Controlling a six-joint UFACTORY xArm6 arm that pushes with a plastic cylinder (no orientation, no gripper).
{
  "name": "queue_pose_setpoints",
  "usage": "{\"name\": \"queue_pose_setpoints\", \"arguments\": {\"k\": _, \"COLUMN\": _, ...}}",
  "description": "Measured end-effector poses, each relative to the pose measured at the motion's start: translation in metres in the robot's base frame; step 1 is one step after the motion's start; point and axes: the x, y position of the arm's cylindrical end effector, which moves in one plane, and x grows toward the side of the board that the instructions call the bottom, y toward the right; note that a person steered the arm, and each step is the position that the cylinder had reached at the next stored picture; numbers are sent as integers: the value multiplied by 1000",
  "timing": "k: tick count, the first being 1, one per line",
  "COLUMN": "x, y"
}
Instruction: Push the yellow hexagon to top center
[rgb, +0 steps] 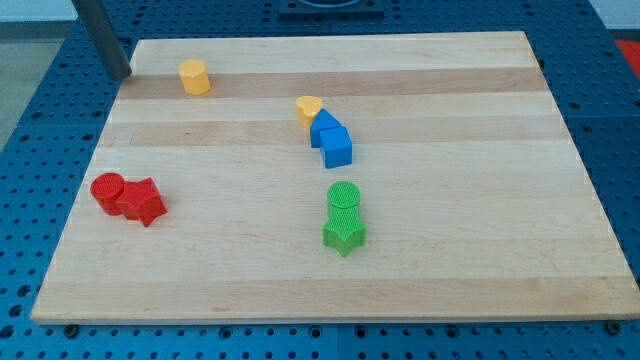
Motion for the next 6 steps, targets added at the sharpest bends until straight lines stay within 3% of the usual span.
{"name": "queue_pose_setpoints", "arguments": {"k": 1, "x": 10, "y": 9}}
{"name": "queue_pose_setpoints", "arguments": {"k": 5, "x": 10, "y": 180}}
{"name": "queue_pose_setpoints", "arguments": {"k": 6, "x": 8, "y": 195}}
